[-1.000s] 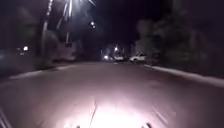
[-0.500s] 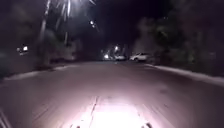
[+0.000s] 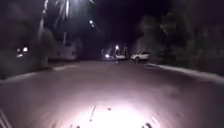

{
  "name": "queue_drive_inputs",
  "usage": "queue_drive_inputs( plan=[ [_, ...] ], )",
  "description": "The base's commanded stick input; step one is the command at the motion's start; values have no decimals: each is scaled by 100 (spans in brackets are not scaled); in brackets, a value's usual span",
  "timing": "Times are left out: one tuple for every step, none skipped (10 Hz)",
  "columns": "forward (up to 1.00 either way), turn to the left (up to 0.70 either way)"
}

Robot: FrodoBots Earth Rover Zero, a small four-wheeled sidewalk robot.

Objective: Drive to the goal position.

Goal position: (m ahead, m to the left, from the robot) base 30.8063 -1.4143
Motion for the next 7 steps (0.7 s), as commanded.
queue_drive_inputs(
  plan=[
    [70, 0],
    [70, 0],
    [70, -31],
    [70, -12],
    [70, 0],
    [70, 0],
    [70, 0]
  ],
)
